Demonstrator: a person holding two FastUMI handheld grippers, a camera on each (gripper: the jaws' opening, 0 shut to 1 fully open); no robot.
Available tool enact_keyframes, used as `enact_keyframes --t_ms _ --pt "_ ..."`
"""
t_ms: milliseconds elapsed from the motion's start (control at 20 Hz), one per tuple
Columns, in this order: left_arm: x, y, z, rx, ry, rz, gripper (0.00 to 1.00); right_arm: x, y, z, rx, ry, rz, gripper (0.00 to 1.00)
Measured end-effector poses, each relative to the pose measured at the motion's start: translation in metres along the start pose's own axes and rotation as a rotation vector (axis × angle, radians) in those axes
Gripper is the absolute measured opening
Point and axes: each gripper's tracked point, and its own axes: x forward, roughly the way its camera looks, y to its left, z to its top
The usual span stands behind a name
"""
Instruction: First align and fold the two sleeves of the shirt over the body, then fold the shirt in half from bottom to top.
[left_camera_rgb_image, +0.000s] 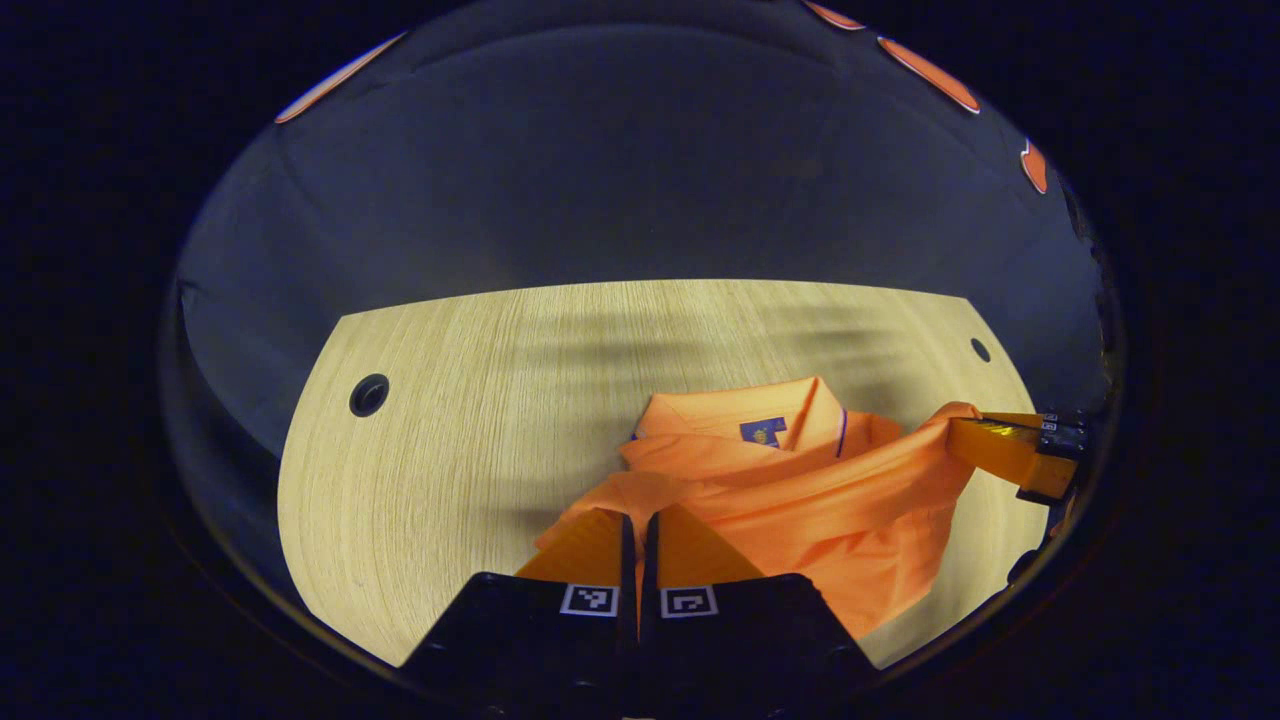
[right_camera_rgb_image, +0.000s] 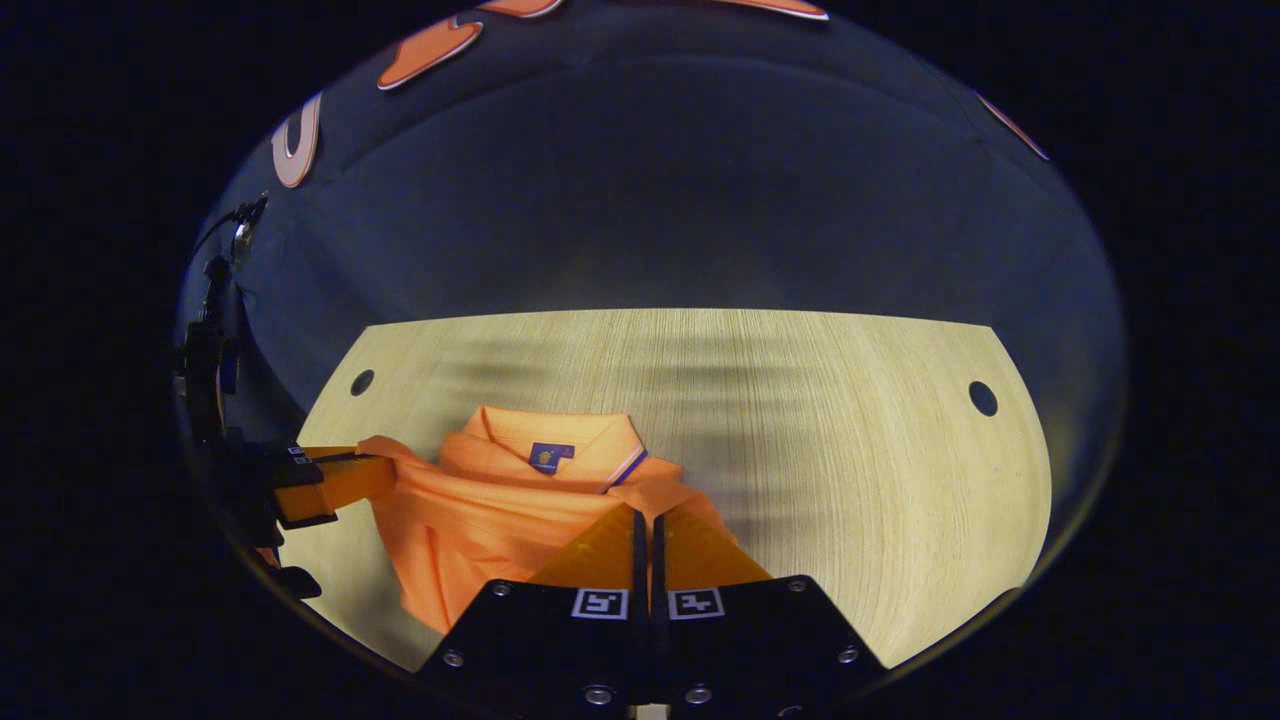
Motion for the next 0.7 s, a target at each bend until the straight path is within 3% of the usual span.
enact_keyframes --t_ms 150,250,350,500,700 --pt "0.017 -0.002 -0.004 -0.004 0.001 -0.002 0.05 0.006 -0.004 -0.005 0.016 0.024 -0.024 0.02" --pt "0.018 0.0 -0.003 -0.004 -0.005 0.013 0.23 0.012 -0.005 -0.008 0.024 0.032 -0.025 0.06" --pt "0.015 0.004 0.004 -0.015 -0.035 0.026 0.41 0.013 -0.009 -0.008 0.024 0.027 -0.034 0.44" --pt "0.001 0.009 0.015 -0.014 -0.086 0.039 0.97 -0.002 -0.01 0.007 0.032 -0.024 -0.04 1.0" --pt "-0.046 0.011 0.044 0.011 -0.19 0.049 0.97 -0.041 -0.004 0.039 0.066 -0.129 -0.021 0.99"
